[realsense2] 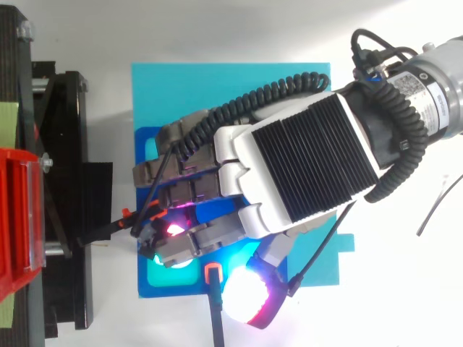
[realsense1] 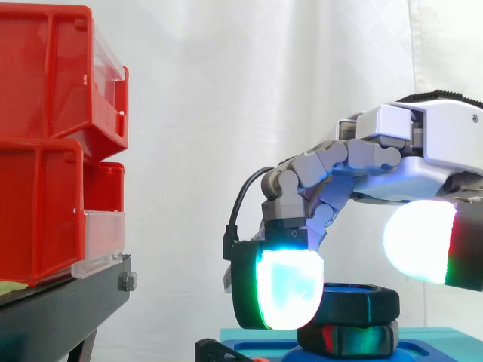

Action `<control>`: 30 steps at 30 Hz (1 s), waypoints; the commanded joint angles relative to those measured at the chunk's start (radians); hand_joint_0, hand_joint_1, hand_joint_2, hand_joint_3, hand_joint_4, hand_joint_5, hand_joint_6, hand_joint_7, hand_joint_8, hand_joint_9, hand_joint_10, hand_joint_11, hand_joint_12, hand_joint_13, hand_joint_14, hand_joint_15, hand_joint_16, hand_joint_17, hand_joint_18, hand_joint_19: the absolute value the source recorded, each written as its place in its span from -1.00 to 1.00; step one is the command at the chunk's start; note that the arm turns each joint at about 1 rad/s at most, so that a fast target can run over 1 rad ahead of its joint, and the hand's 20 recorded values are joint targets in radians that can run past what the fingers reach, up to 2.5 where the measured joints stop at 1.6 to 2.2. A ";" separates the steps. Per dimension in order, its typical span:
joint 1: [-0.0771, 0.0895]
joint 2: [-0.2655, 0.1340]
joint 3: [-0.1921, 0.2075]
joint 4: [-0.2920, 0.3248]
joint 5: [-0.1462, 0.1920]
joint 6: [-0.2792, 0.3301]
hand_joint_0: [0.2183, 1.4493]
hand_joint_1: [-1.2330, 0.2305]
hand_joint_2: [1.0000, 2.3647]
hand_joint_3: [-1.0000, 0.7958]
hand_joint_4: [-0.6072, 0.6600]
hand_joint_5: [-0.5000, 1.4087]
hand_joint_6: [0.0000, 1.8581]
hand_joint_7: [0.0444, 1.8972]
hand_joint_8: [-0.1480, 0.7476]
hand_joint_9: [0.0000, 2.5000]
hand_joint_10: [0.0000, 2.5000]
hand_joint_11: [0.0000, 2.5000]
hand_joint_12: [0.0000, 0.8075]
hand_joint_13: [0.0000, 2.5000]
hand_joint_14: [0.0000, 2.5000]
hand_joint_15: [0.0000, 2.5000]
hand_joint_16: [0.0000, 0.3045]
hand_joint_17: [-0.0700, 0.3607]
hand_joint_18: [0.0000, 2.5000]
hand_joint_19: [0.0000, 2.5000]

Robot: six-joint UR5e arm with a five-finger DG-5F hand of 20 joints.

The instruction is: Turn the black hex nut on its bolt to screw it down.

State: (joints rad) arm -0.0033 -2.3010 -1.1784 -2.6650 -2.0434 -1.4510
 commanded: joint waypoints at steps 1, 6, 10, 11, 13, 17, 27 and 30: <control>-0.001 0.000 0.000 0.013 0.002 -0.011 -0.60 0.30 -1.00 -0.44 0.03 -0.45 -0.45 0.17 0.06 -0.12 -0.99 -0.84 -0.09 -0.37 -1.00 -0.88 -0.62 -0.08 -0.46 -0.44; -0.009 0.000 -0.001 0.014 0.003 -0.017 -0.60 0.29 -1.00 -0.44 0.05 -0.45 -0.46 0.16 0.05 -0.12 -0.99 -0.84 -0.09 -0.37 -1.00 -0.88 -0.62 -0.07 -0.45 -0.44; -0.017 -0.002 -0.001 0.010 0.005 -0.031 -0.60 0.29 -1.00 -0.44 0.03 -0.45 -0.45 0.17 0.05 -0.12 -0.99 -0.84 -0.09 -0.37 -1.00 -0.88 -0.62 -0.07 -0.45 -0.44; -0.020 -0.002 -0.001 0.008 0.003 -0.034 -0.60 0.29 -1.00 -0.44 0.04 -0.45 -0.45 0.17 0.06 -0.12 -1.00 -0.84 -0.09 -0.37 -1.00 -0.88 -0.62 -0.07 -0.45 -0.44; -0.021 0.000 -0.001 0.008 0.003 -0.035 -0.60 0.29 -1.00 -0.44 0.03 -0.45 -0.45 0.17 0.05 -0.12 -1.00 -0.84 -0.09 -0.37 -1.00 -0.88 -0.62 -0.07 -0.45 -0.44; -0.027 -0.015 0.000 0.014 -0.001 -0.037 -0.60 0.29 -1.00 -0.44 0.05 -0.45 -0.45 0.16 0.06 -0.12 -0.99 -0.84 -0.09 -0.36 -1.00 -0.88 -0.62 -0.07 -0.45 -0.44; -0.037 -0.028 0.000 0.036 -0.008 -0.038 -0.61 0.30 -1.00 -0.44 0.01 -0.45 -0.45 0.17 0.06 -0.11 -1.00 -0.84 -0.08 -0.36 -1.00 -0.88 -0.62 -0.07 -0.45 -0.44; -0.040 -0.028 0.000 0.036 -0.009 -0.038 -0.62 0.32 -1.00 -0.44 -0.04 -0.44 -0.45 0.19 0.07 -0.11 -1.00 -0.84 -0.08 -0.36 -1.00 -0.88 -0.61 -0.06 -0.44 -0.44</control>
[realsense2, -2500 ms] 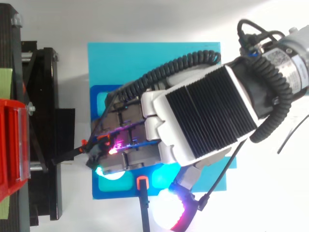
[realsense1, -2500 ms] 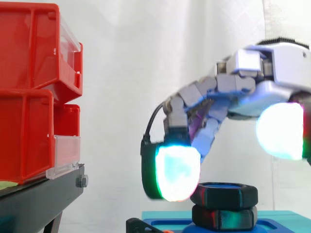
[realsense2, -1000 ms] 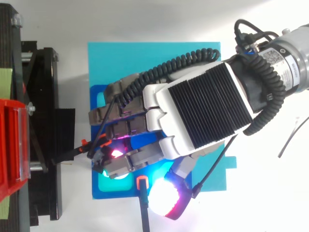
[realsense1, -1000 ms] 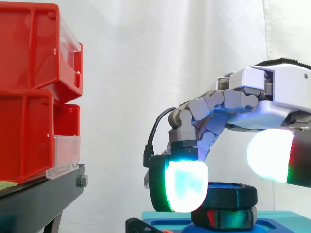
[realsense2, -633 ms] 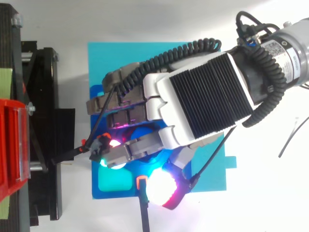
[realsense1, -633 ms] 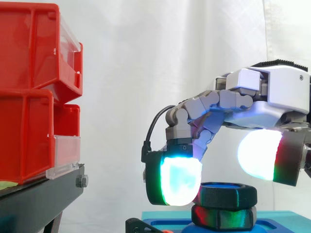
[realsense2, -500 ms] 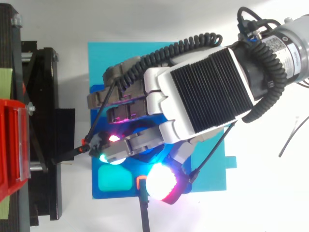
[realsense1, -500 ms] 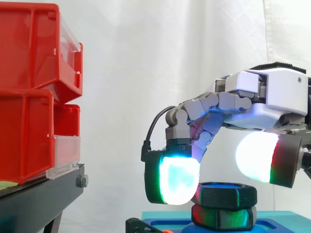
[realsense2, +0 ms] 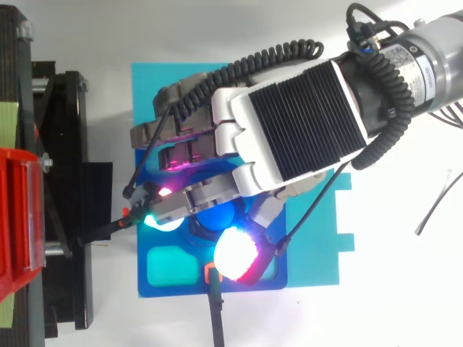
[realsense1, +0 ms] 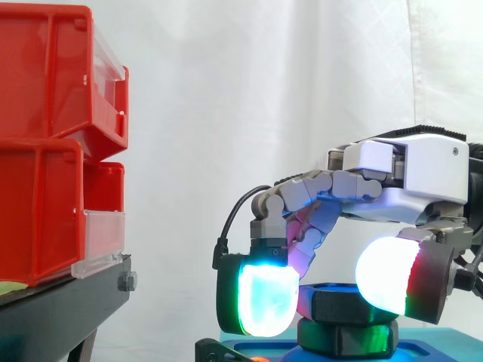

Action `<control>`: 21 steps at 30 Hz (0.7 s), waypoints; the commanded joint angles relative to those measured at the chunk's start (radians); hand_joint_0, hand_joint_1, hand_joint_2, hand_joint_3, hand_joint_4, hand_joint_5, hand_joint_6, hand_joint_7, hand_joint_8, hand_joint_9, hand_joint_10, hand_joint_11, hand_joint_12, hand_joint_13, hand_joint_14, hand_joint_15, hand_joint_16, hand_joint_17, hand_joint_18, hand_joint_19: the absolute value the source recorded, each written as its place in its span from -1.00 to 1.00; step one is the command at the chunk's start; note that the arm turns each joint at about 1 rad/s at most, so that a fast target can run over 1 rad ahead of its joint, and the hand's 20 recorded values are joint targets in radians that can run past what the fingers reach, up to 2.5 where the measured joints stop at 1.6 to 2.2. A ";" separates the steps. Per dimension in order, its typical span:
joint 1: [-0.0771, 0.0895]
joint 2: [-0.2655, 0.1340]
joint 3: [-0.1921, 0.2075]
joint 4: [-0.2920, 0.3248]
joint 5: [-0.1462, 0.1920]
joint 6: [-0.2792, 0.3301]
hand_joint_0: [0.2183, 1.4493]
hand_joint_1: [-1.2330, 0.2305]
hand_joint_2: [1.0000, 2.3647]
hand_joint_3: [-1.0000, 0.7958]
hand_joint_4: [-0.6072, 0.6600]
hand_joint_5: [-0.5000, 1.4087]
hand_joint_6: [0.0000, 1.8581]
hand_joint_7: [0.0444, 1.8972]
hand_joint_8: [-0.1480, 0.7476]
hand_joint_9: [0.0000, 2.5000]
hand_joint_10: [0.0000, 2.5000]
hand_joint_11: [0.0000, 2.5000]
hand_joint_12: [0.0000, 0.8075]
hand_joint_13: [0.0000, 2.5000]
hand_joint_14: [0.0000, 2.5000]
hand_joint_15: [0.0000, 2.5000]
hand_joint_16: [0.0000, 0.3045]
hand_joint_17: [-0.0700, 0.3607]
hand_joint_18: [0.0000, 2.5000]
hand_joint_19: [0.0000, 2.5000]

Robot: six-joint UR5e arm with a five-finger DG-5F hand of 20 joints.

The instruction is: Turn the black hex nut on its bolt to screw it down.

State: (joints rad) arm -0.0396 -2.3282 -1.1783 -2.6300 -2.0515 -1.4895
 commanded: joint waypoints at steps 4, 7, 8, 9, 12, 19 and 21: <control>-0.005 0.000 -0.001 -0.001 -0.009 -0.002 -0.65 0.34 -1.00 -0.44 -0.07 -0.44 -0.45 0.19 0.08 -0.10 -1.00 -0.84 -0.05 -0.35 -1.00 -0.89 -0.60 -0.04 -0.43 -0.44; -0.005 0.000 0.000 -0.004 -0.009 -0.002 -0.72 0.33 -1.00 -0.44 -0.06 -0.43 -0.45 0.22 0.11 -0.10 -1.00 -0.84 0.00 -0.35 -1.00 -0.89 -0.57 0.01 -0.41 -0.45; -0.005 0.000 -0.001 -0.005 -0.009 -0.002 -0.73 0.33 -1.00 -0.44 -0.05 -0.43 -0.45 0.22 0.13 -0.10 -1.00 -0.84 0.00 -0.35 -1.00 -0.89 -0.56 0.02 -0.40 -0.45; -0.005 0.000 -0.001 -0.005 -0.009 -0.002 -0.75 0.30 -1.00 -0.44 -0.04 -0.43 -0.45 0.21 0.14 -0.09 -1.00 -0.84 0.01 -0.34 -1.00 -0.89 -0.55 0.04 -0.40 -0.46; -0.005 0.000 -0.001 -0.008 -0.009 -0.002 -0.77 0.27 -1.00 -0.44 0.01 -0.43 -0.45 0.20 0.15 -0.10 -1.00 -0.84 0.03 -0.35 -1.00 -0.90 -0.54 0.05 -0.39 -0.46; -0.005 0.000 0.000 -0.013 -0.013 0.000 -0.69 0.08 -1.00 -0.44 0.03 -0.44 -0.45 0.23 0.10 -0.13 -0.99 -0.82 -0.04 -0.37 -1.00 -0.88 -0.59 -0.02 -0.44 -0.44; -0.005 0.000 0.000 -0.013 -0.022 -0.002 -0.64 0.00 -1.00 -0.44 0.05 -0.45 -0.45 0.23 0.08 -0.14 -0.99 -0.81 -0.07 -0.38 -1.00 -0.88 -0.61 -0.05 -0.47 -0.43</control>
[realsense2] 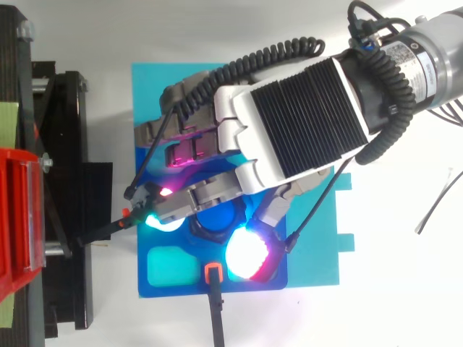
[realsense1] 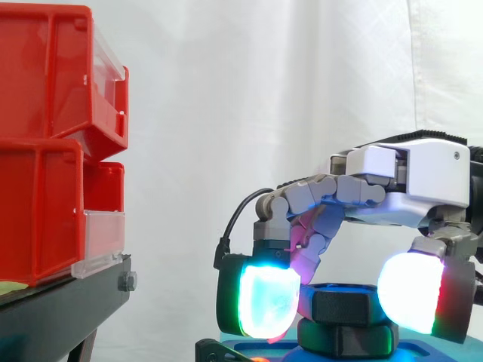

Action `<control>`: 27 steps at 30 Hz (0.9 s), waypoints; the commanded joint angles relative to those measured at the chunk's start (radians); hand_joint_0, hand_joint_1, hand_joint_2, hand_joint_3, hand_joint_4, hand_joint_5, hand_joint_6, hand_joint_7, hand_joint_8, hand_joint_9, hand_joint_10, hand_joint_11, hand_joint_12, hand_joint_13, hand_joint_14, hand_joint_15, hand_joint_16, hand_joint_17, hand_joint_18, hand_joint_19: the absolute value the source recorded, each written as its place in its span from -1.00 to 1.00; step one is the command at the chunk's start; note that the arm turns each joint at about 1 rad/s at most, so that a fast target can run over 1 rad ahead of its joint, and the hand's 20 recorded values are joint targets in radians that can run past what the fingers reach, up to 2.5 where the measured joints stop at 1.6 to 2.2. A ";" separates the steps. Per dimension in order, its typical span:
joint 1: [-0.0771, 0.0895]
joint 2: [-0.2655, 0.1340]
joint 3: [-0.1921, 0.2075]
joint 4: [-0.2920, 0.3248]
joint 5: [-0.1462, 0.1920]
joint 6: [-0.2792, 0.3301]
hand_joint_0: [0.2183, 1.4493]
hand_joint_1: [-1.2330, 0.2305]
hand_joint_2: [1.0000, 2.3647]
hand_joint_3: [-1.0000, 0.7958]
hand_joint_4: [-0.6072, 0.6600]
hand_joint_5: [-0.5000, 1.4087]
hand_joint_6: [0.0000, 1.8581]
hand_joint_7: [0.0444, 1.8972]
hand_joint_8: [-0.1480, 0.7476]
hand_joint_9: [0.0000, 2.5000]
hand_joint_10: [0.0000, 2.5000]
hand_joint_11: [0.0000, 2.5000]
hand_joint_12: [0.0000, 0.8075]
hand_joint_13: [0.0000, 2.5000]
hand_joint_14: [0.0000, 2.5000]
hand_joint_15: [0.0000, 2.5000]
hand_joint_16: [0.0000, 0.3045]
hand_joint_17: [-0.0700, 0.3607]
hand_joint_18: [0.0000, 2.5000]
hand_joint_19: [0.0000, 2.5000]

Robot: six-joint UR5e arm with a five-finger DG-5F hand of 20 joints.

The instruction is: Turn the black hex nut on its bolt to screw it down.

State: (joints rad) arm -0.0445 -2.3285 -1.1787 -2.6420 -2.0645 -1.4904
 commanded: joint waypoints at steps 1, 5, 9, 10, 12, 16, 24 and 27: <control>0.000 0.000 0.001 -0.001 -0.011 -0.001 -0.63 -0.05 -1.00 -0.44 0.10 -0.46 -0.45 0.23 0.05 -0.15 -0.99 -0.80 -0.09 -0.39 -0.99 -0.87 -0.61 -0.06 -0.48 -0.43; 0.000 0.000 0.001 -0.001 -0.017 -0.001 -0.60 -0.12 -1.00 -0.44 0.13 -0.47 -0.45 0.23 0.03 -0.19 -0.99 -0.80 -0.11 -0.41 -0.99 -0.87 -0.63 -0.08 -0.50 -0.41; 0.000 0.000 0.001 0.000 -0.016 -0.001 -0.58 -0.22 -1.00 -0.44 0.19 -0.49 -0.45 0.25 0.02 -0.21 -0.99 -0.79 -0.14 -0.43 -0.99 -0.85 -0.64 -0.10 -0.53 -0.40; 0.000 0.000 0.001 -0.001 -0.017 0.001 -0.57 -0.24 -1.00 -0.44 0.20 -0.49 -0.45 0.25 0.02 -0.21 -0.99 -0.78 -0.15 -0.43 -0.99 -0.86 -0.64 -0.10 -0.53 -0.40; 0.000 0.001 0.001 -0.001 -0.017 -0.001 -0.55 -0.26 -1.00 -0.44 0.18 -0.49 -0.45 0.25 0.00 -0.21 -0.99 -0.78 -0.16 -0.43 -0.99 -0.86 -0.65 -0.11 -0.53 -0.40; 0.000 0.000 0.001 -0.001 -0.017 -0.001 -0.51 -0.29 -1.00 -0.40 0.16 -0.50 -0.45 0.25 -0.01 -0.22 -0.99 -0.77 -0.18 -0.44 -0.99 -0.85 -0.66 -0.13 -0.55 -0.39; 0.000 0.000 -0.001 -0.001 -0.022 -0.001 -0.45 -0.32 -0.99 -0.39 0.12 -0.49 -0.45 0.27 -0.02 -0.21 -0.99 -0.76 -0.20 -0.44 -0.99 -0.85 -0.68 -0.16 -0.54 -0.39; 0.000 0.001 0.001 -0.001 -0.022 -0.001 -0.47 -0.30 -1.00 -0.44 0.12 -0.49 -0.45 0.27 -0.01 -0.21 -0.99 -0.75 -0.20 -0.43 -0.99 -0.85 -0.67 -0.15 -0.53 -0.39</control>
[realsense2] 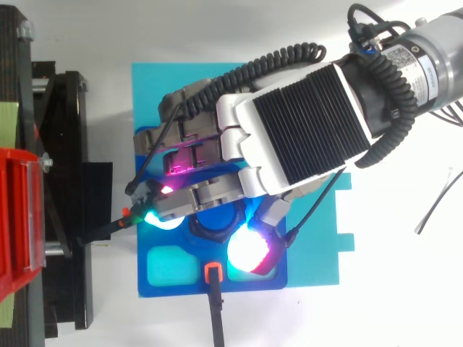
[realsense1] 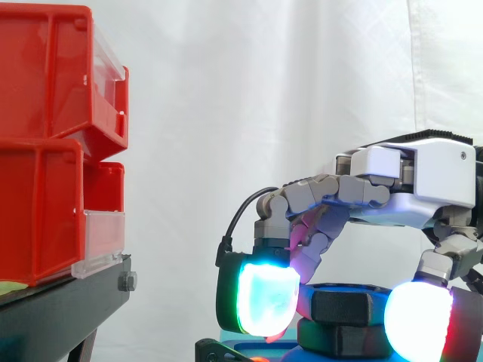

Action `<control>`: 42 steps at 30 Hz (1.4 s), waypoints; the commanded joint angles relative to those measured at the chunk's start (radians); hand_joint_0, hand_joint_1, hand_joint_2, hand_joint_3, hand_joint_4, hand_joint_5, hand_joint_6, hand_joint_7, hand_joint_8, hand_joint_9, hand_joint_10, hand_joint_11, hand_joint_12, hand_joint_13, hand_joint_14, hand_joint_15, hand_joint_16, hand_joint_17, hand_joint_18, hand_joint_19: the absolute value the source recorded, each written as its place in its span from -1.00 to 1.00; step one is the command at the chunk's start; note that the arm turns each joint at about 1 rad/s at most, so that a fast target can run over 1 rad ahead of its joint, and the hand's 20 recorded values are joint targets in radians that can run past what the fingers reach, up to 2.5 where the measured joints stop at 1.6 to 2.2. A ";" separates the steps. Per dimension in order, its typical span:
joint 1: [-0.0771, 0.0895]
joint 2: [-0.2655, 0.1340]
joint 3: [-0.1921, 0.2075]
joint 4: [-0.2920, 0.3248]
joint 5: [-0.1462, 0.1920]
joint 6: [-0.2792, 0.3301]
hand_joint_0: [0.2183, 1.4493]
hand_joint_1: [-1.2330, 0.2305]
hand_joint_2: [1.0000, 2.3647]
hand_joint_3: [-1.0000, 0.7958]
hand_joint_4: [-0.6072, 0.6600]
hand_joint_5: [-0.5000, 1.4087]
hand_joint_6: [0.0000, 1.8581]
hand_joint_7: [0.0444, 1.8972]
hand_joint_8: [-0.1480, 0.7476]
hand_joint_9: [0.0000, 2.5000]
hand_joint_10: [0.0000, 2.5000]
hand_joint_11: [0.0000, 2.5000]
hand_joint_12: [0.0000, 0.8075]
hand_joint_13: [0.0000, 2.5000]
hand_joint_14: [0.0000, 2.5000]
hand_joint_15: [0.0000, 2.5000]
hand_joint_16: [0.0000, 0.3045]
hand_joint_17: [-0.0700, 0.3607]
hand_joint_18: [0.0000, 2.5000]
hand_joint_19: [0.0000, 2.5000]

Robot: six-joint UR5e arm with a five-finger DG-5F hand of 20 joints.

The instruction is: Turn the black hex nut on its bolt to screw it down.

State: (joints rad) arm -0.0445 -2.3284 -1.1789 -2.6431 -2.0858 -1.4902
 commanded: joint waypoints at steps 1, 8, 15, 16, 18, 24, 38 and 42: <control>0.000 0.000 0.001 0.000 -0.002 -0.001 -0.52 -0.28 -1.00 -0.44 0.13 -0.49 -0.45 0.27 0.01 -0.20 -0.99 -0.75 -0.18 -0.43 -0.99 -0.85 -0.66 -0.14 -0.52 -0.40; 0.000 0.001 0.001 0.000 -0.002 0.002 -0.72 -0.01 -1.00 -0.44 0.36 -0.50 -0.46 0.19 0.10 -0.18 -0.99 -0.79 -0.05 -0.39 -1.00 -0.88 -0.58 -0.01 -0.45 -0.43; 0.009 0.004 0.062 -0.055 -0.011 0.002 -0.74 0.08 -1.00 -0.44 0.49 -0.52 -0.46 0.11 0.12 -0.18 -0.99 -0.80 -0.02 -0.38 -1.00 -0.88 -0.56 0.02 -0.44 -0.44; 0.009 0.004 0.076 -0.067 -0.013 0.004 -0.74 0.08 -1.00 -0.44 0.49 -0.53 -0.46 0.10 0.12 -0.18 -0.99 -0.80 -0.02 -0.38 -1.00 -0.88 -0.56 0.02 -0.44 -0.44; 0.008 0.004 0.130 -0.126 -0.016 0.008 -0.74 0.08 -1.00 -0.44 0.51 -0.53 -0.46 0.10 0.12 -0.18 -1.00 -0.80 -0.02 -0.38 -1.00 -0.88 -0.56 0.02 -0.44 -0.44; 0.006 0.014 0.203 -0.291 -0.025 -0.005 -0.72 0.10 -1.00 -0.44 0.52 -0.53 -0.46 0.09 0.11 -0.19 -1.00 -0.80 -0.02 -0.39 -1.00 -0.88 -0.57 0.01 -0.45 -0.43; -0.041 0.123 0.191 -0.543 -0.031 -0.045 -0.69 0.09 -1.00 -0.44 0.51 -0.53 -0.46 0.09 0.10 -0.19 -0.99 -0.80 -0.04 -0.40 -1.00 -0.88 -0.58 -0.01 -0.46 -0.43; -0.063 0.192 0.090 -0.557 -0.031 -0.051 -0.69 0.09 -1.00 -0.44 0.50 -0.53 -0.46 0.08 0.09 -0.19 -0.99 -0.80 -0.05 -0.40 -1.00 -0.88 -0.59 -0.02 -0.46 -0.43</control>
State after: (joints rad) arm -0.0885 -2.1969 -1.0011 -3.1777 -2.1162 -1.5354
